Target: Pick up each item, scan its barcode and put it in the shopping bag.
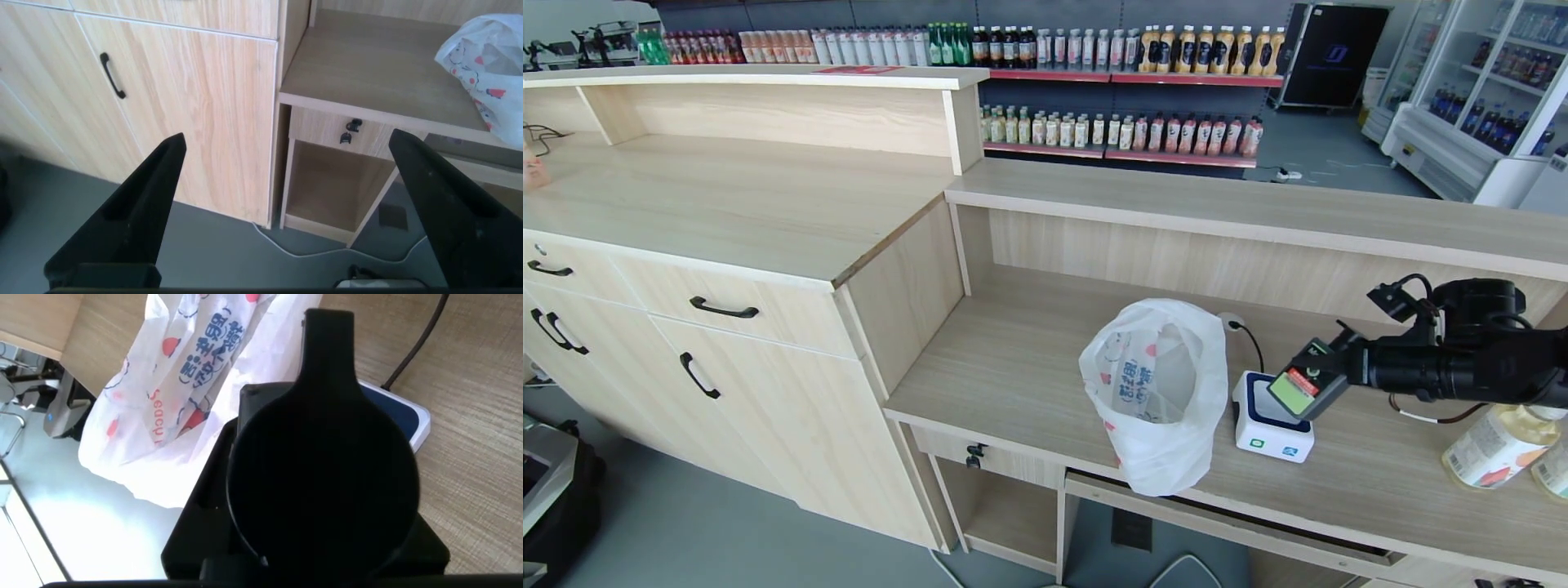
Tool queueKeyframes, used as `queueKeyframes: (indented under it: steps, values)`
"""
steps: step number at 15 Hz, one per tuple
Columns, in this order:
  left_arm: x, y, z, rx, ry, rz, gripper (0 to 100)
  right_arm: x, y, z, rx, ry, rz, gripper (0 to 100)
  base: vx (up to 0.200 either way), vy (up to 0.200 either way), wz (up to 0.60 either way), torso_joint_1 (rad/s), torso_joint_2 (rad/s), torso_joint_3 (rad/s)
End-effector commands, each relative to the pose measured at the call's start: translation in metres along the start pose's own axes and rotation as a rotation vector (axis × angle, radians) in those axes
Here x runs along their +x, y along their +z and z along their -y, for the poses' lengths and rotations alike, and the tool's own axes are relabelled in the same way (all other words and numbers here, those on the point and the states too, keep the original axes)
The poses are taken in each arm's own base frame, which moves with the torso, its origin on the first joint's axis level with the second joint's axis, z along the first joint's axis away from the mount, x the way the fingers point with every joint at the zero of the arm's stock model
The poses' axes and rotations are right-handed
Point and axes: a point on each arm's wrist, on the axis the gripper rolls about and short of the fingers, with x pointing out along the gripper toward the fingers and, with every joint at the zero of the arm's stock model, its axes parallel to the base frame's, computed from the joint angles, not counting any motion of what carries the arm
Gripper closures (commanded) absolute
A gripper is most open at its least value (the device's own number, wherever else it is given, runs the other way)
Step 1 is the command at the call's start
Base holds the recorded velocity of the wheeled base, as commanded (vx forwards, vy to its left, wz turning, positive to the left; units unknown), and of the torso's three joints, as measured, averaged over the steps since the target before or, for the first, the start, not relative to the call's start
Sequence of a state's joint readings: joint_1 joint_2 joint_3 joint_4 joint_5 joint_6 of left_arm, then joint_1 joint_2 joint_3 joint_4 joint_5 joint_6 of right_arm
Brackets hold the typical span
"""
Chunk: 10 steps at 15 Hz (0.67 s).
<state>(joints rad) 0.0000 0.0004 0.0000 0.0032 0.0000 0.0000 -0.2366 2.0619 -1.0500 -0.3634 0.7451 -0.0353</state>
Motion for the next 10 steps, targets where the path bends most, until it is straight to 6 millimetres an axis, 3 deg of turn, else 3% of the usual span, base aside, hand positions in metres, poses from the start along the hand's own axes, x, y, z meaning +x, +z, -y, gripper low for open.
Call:
queueKeyframes:
  steps: [1, 10]
  values:
    - [0.0, 0.0, 0.0, 0.0, 0.0, 0.001, 0, 0.002, 0.0002, 0.0017, -0.008, 0.001, 0.0, 100, 0.0, 0.0, 0.0, 0.0, 0.0, 0.0]
    - [0.0, 0.0, 0.0, 0.0, 0.0, 0.001, 0, 0.0117, -0.0002, -0.0006, -0.028, 0.02, -0.012, 100, 0.0, 0.0, 0.0, 0.0, 0.0, 0.0]
